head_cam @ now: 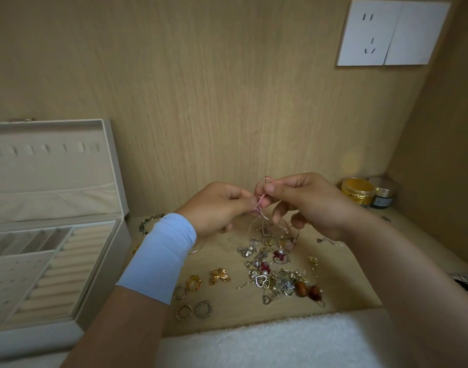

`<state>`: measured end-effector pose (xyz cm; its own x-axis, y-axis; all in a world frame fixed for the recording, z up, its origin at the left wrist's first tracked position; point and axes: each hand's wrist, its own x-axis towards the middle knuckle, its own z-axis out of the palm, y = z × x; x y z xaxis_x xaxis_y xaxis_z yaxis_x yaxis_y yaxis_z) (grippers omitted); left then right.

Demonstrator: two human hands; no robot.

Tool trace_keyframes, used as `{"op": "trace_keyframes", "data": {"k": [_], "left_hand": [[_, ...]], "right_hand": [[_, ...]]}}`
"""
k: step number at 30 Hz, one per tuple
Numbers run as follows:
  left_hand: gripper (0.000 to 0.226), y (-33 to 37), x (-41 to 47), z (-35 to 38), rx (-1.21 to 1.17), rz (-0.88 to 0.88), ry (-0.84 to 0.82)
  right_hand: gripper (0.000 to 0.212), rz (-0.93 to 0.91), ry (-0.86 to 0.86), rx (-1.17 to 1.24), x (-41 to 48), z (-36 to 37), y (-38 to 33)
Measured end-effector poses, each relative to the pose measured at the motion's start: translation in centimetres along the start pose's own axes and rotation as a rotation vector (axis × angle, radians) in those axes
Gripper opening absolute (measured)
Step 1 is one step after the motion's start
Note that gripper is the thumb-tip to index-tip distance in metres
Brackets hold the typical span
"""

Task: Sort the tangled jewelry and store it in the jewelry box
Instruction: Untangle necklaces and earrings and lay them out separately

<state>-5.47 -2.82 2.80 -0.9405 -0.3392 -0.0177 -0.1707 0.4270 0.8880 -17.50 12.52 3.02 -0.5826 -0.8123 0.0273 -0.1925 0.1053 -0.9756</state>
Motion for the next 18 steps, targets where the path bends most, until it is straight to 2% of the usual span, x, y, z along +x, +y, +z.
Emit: {"op": "trace_keyframes", "data": {"k": [3, 10, 13, 14, 17, 18], "left_hand": [[0.013, 0.19, -0.21, -0.04, -0.081, 0.023, -0.023], [0.007, -0.66, 0.32, -0.13, -0.062, 0.066, 0.019], [0.01, -0.58, 0.29, 0.0, -0.051, 0.073, 0.021], [0.011, -0.53, 0.27, 0.02, -0.053, 0.075, 0.025], [0.012, -0.46, 0.31, -0.07, -0.03, 0.072, 0.041], [0.011, -0.44, 0.32, -0.12, -0.009, 0.065, 0.042]], "right_hand": [[0.018, 0.011, 0.035, 0.015, 0.15, -0.13, 0.04], [0.018, 0.011, 0.111, -0.035, 0.21, 0.09, 0.15], [0.033, -0.011, 0.166, -0.097, 0.2, 0.38, 0.11], [0.032, -0.04, 0.172, -0.128, 0.16, 0.39, 0.08], [0.006, -0.136, 0.13, -0.243, -0.06, 0.21, -0.05], [0.006, -0.149, 0.107, -0.272, -0.19, 0.19, -0.11]]}}
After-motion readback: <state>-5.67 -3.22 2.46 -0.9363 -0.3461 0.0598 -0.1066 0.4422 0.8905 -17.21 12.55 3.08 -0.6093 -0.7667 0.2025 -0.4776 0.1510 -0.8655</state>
